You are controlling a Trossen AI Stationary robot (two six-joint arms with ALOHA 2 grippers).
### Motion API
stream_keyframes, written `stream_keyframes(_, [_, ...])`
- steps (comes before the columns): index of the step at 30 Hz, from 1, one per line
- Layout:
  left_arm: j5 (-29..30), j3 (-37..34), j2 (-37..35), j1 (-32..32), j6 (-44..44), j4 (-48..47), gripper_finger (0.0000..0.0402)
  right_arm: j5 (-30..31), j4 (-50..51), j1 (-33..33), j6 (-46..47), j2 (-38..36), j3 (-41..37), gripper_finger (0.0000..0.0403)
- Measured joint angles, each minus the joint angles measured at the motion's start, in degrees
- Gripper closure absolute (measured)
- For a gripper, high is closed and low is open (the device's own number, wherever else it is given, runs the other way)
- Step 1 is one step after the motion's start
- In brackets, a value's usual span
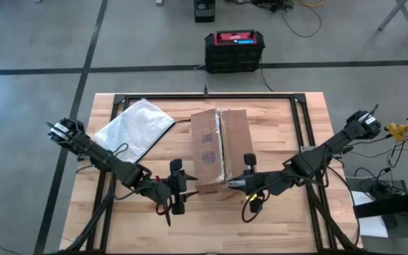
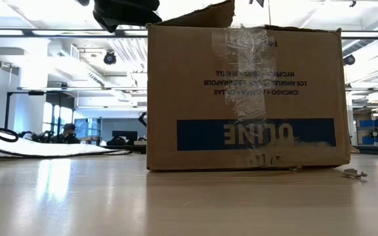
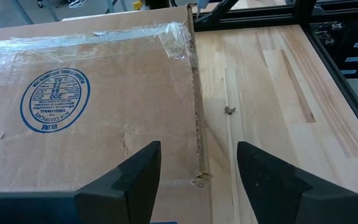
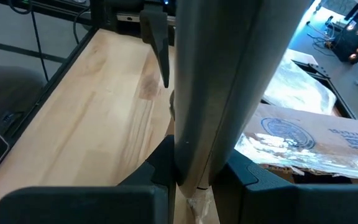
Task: Unpack boxes
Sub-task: Open the cardboard box using knife
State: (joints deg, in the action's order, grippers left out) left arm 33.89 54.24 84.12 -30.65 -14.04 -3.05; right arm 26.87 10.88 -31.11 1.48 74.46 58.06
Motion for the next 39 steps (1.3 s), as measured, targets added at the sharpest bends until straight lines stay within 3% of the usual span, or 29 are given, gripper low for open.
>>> stream_keyframes(35, [0.07, 0.0, 0.0, 0.15, -1.12, 2.44, 0.0221, -1.27, 3.39, -1.14, 5.7, -0.04, -0.02, 0.0355])
stream_keyframes(39, [-6.14, 0.07, -0.16, 0.21, -3.27, 3.51, 0.0221, 0.85, 2.86, -1.38, 3.88, -0.04, 0.28, 0.0355])
